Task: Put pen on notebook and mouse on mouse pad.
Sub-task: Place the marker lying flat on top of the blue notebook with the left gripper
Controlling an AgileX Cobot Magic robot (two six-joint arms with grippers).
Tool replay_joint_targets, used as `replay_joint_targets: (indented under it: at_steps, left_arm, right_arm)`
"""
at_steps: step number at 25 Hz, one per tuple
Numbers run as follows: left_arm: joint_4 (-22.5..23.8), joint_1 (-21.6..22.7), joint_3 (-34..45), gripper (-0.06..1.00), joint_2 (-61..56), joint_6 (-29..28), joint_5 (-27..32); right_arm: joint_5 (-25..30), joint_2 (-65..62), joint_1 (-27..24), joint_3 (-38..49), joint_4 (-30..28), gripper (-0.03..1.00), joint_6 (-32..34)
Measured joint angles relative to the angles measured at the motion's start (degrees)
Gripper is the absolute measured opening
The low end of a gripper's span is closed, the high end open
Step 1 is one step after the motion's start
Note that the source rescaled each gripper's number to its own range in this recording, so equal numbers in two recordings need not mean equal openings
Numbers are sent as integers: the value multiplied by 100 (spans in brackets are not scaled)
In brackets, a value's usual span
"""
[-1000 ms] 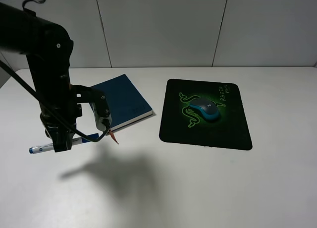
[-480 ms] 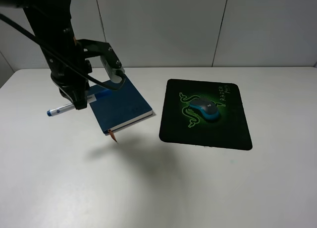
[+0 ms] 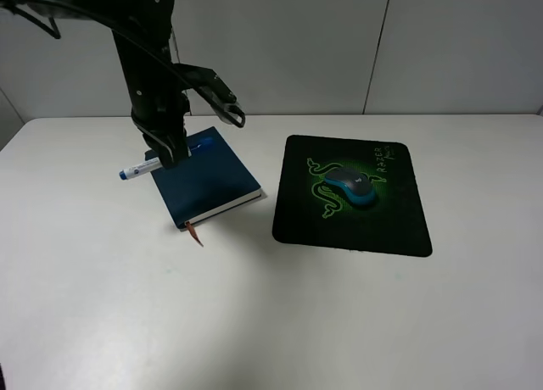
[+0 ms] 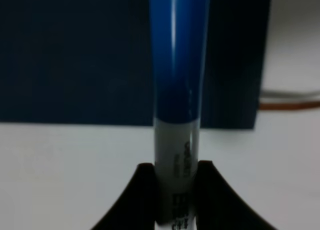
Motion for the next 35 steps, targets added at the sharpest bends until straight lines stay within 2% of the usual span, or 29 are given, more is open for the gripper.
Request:
replay_joint_targets:
  at_steps: [5,10,21,35]
  left_arm:
    - [0,40,-674,0,632,0,4]
    - [-5,134,-1010,0,1032,24,-27]
    - [-57,404,-1084,0,1326,66,-561]
    - [-253,406,-1120,0,1568,86,-813]
  right_arm:
    - [0,0,0,0,0,100,0]
    - [0,0,0,0,0,100,0]
    - [0,0,0,0,0,100,0]
    - [0,0,0,0,0,100,0]
